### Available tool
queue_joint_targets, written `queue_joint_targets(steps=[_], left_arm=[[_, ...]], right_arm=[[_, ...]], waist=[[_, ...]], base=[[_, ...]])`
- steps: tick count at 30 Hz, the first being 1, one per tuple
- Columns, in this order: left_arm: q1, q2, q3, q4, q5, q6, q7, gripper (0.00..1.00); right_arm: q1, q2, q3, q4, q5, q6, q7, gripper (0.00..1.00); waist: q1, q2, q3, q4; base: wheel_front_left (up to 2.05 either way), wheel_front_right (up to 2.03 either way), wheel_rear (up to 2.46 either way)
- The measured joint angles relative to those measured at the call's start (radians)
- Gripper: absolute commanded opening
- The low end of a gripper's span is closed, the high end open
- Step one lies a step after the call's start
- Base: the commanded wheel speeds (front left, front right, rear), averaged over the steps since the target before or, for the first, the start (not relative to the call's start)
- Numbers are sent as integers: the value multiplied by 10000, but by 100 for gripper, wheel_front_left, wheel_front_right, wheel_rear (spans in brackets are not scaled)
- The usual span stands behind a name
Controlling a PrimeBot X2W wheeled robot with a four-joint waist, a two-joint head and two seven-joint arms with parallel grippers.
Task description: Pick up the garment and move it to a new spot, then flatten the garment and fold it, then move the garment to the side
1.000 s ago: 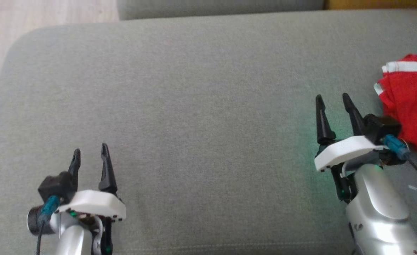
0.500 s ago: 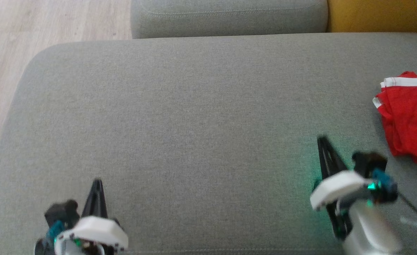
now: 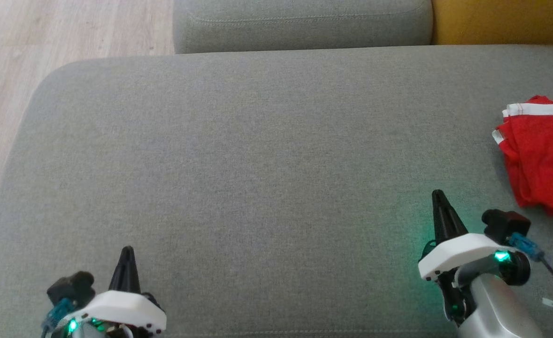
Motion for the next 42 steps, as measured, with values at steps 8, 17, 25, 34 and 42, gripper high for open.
queue_joint_targets(steps=[8,17,25,34,42], left_arm=[[-8,2,69,-138,-972,-115,221,0],[-23,4,234,-209,-1939,-180,472,0],[-163,6,303,-305,-2794,-326,717,0],[-171,10,359,-407,-3772,-439,991,0],[-174,13,495,-516,-4637,-531,1239,0]], right_arm=[[60,0,-161,-332,1020,0,245,0],[99,2,-316,-656,2033,0,504,0],[307,6,-468,-936,2928,0,702,0],[402,12,-614,-1277,3956,0,966,0],[509,23,-786,-1540,4844,0,1225,0]], waist=[[0,0,-40,-11],[0,0,-80,-21],[0,0,-115,-31],[0,0,-155,-41],[0,0,-191,-49]], base=[[0,0,0],[0,0,0],[0,0,0],[0,0,0],[0,0,0]])
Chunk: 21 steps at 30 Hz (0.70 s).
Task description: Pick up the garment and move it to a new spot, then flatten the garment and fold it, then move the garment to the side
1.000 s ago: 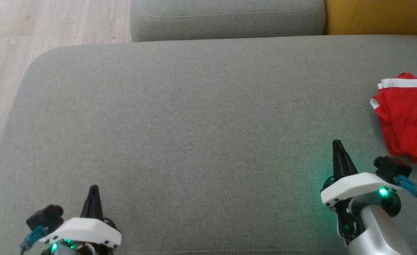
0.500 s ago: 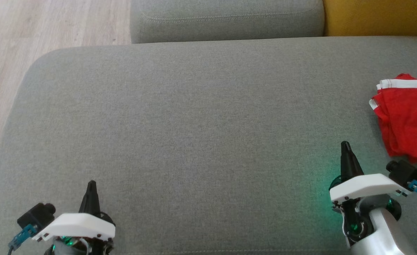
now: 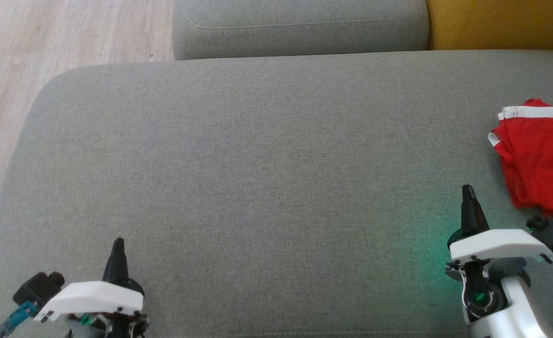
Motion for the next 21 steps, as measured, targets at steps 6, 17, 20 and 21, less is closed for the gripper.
queue_joint_targets(steps=[6,17,20,21], left_arm=[[-15,0,90,-38,-639,-82,157,0],[-149,4,157,-148,-1720,-174,447,0],[-193,6,178,-192,-2036,-222,529,0],[-193,6,182,-201,-2151,-249,546,0]], right_arm=[[65,8,-88,-228,677,0,151,0],[356,17,-305,-585,1808,0,426,0],[370,17,-339,-681,2151,0,531,0],[372,19,-355,-719,2268,0,562,0]], waist=[[0,0,-27,-8],[0,0,-71,-19],[0,0,-84,-22],[0,0,-89,-23]], base=[[0,0,0],[0,0,0],[0,0,0],[0,0,0]])
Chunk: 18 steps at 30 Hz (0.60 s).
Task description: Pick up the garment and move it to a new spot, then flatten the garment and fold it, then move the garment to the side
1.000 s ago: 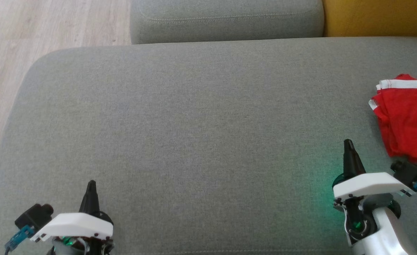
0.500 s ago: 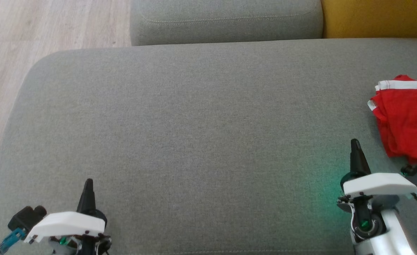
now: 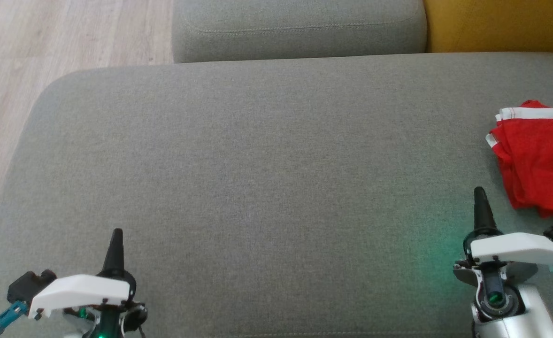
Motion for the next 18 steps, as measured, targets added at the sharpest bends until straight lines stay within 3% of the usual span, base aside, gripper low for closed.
queue_joint_targets(steps=[18], left_arm=[[-38,8,261,-176,-1942,-190,525,0]], right_arm=[[341,25,-324,-660,2010,0,491,0]], waist=[[0,0,-80,-21]], base=[[0,0,0]])
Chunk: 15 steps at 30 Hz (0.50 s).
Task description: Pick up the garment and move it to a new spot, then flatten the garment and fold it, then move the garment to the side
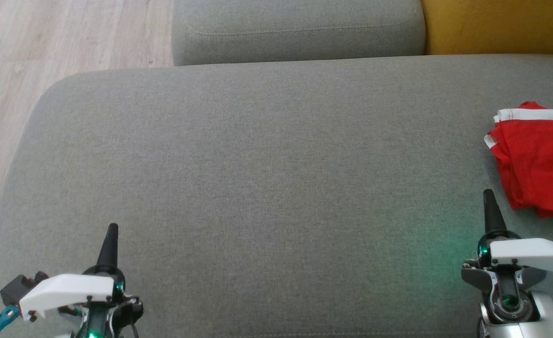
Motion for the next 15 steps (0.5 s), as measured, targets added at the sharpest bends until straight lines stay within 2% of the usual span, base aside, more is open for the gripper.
queue_joint_targets(steps=[15], left_arm=[[-129,10,111,-196,-1605,-213,443,0]], right_arm=[[138,10,-286,-516,1707,0,418,0]], waist=[[0,0,-66,-17]], base=[[0,0,0]])
